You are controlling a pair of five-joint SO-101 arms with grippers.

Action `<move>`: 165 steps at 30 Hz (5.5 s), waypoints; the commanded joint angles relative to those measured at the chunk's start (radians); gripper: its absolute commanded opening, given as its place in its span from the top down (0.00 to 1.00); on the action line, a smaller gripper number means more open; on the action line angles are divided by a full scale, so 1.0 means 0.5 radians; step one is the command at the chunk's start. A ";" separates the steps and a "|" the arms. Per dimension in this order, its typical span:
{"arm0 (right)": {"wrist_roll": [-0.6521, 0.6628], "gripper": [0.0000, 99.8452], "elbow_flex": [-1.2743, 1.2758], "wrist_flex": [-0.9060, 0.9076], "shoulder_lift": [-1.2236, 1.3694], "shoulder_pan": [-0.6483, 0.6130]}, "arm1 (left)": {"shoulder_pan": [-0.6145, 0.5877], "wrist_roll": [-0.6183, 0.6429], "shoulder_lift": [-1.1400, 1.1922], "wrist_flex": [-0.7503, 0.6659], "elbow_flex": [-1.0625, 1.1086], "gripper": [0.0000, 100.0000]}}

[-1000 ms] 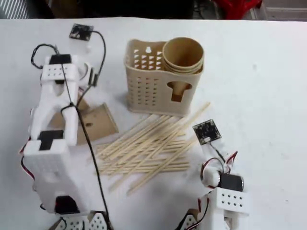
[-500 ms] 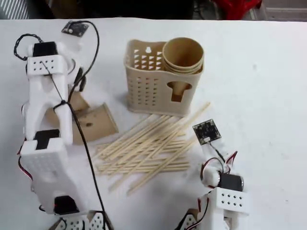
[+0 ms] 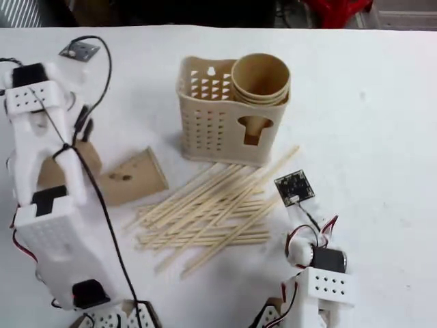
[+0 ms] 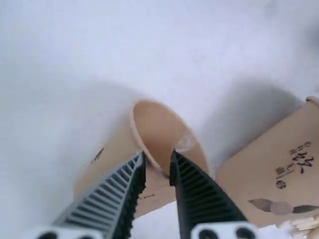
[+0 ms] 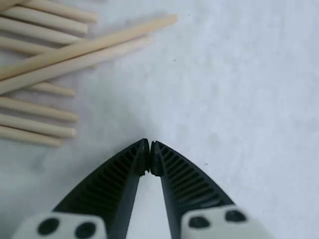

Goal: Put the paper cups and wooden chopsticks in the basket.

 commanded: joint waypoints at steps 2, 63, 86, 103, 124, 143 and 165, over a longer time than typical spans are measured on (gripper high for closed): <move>0.003 0.98 -0.009 -0.023 0.008 -0.005 | -0.164 -0.129 -0.035 0.114 -0.160 0.92; 0.000 0.98 -0.009 -0.023 0.008 -0.008 | 0.354 0.273 -1.287 0.215 -0.224 0.98; 0.003 0.98 -0.006 -0.023 0.008 -0.017 | 1.702 0.736 -0.821 -0.997 -0.190 0.97; 0.003 0.98 -0.006 -0.023 0.008 -0.017 | 1.683 0.740 -0.778 -0.933 -0.187 0.97; 0.003 0.98 -0.006 -0.023 0.008 -0.017 | 1.683 0.740 -0.790 -0.957 -0.193 0.87; 0.003 0.98 -0.006 -0.023 0.008 -0.014 | 1.493 0.740 -0.790 -0.994 -0.454 0.88; 0.003 0.98 -0.006 -0.023 0.008 -0.020 | 1.514 0.740 -0.486 -1.120 -0.509 0.88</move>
